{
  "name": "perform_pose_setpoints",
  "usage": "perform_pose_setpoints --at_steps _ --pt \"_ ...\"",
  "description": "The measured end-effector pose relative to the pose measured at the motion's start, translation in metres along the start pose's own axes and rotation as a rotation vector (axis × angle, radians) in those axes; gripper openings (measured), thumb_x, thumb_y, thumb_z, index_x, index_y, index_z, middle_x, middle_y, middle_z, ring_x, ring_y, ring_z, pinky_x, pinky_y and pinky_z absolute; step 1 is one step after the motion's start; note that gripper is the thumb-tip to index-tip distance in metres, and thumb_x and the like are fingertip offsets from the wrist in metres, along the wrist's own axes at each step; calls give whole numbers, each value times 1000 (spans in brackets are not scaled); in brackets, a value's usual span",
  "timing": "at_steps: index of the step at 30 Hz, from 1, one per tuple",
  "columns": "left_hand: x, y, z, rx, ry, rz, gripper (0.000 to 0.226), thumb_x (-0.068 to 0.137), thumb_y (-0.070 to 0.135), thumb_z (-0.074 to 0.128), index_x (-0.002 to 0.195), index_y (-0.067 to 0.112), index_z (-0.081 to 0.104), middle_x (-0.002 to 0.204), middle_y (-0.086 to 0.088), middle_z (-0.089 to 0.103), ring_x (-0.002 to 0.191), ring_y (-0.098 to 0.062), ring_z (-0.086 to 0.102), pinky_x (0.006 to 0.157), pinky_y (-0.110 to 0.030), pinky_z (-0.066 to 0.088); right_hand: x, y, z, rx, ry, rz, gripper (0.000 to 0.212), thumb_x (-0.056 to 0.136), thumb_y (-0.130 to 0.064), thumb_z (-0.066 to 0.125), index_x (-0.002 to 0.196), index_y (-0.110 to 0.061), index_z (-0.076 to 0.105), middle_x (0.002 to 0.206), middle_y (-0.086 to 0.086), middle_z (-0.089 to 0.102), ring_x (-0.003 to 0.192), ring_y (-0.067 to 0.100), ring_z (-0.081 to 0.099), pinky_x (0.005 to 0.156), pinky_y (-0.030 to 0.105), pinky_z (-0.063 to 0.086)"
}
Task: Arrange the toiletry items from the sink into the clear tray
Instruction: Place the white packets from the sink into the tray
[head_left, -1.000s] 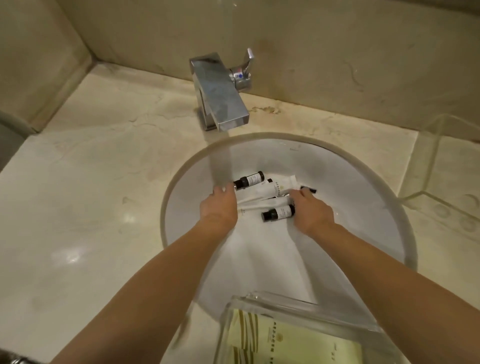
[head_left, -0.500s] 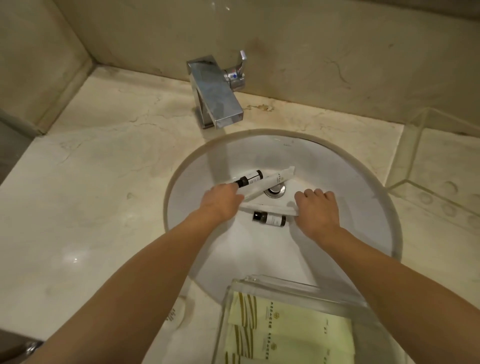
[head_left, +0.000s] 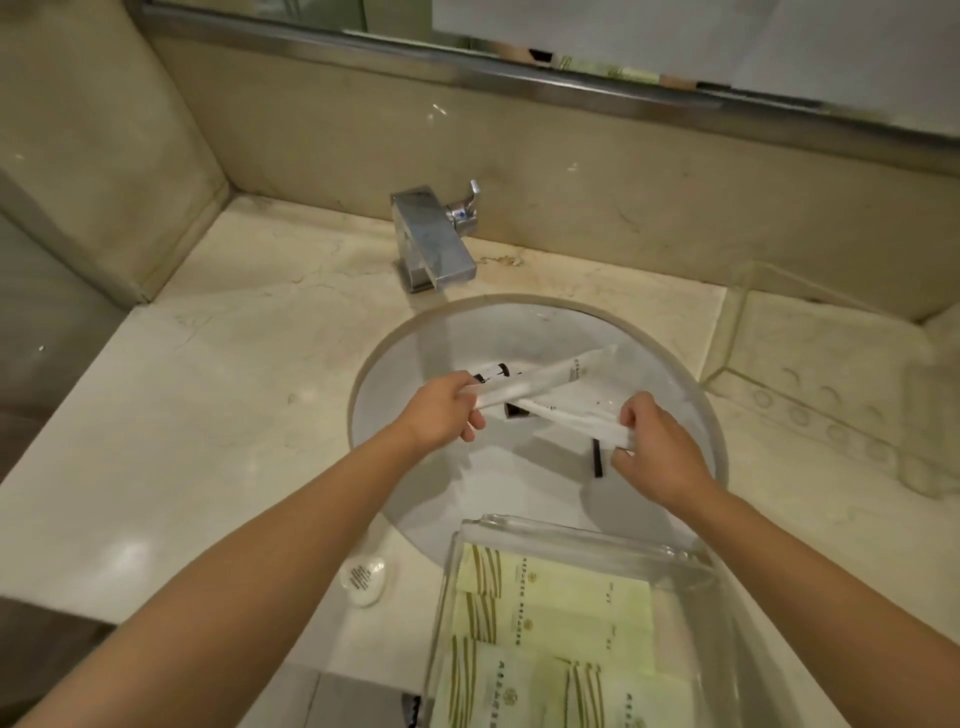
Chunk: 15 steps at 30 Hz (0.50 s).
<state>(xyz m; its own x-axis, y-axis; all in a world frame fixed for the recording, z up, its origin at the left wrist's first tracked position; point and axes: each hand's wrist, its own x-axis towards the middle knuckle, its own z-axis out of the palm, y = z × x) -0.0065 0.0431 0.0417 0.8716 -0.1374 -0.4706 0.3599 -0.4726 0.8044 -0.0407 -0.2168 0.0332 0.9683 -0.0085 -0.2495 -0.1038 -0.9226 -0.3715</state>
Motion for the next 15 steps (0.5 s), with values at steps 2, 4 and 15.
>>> perform_pose_setpoints --at_steps 2,4,15 --pt "-15 8 -3 -72 -25 -3 23 100 14 35 106 11 57 76 -7 67 55 -17 55 60 -29 41 -11 2 -9 44 18 25 30 82 -10 62 96 -19 37 81 -2 47 67 21 49 56 36 38" --pt "-30 15 -5 -134 -49 -7 21 100 14 35 101 11 56 75 -8 69 52 -16 53 60 -29 43 -23 4 -15 124 48 45 24 85 -9 60 97 -17 40 82 -1 49 68 22 50 63 40 44" --pt "-97 10 -11 -267 -161 -5 21 99 21 46 79 15 48 76 -9 62 47 -13 45 56 -23 43 -93 19 -40 571 123 351 6 90 -16 51 92 -12 55 81 10 70 60 25 59 65 39 53"
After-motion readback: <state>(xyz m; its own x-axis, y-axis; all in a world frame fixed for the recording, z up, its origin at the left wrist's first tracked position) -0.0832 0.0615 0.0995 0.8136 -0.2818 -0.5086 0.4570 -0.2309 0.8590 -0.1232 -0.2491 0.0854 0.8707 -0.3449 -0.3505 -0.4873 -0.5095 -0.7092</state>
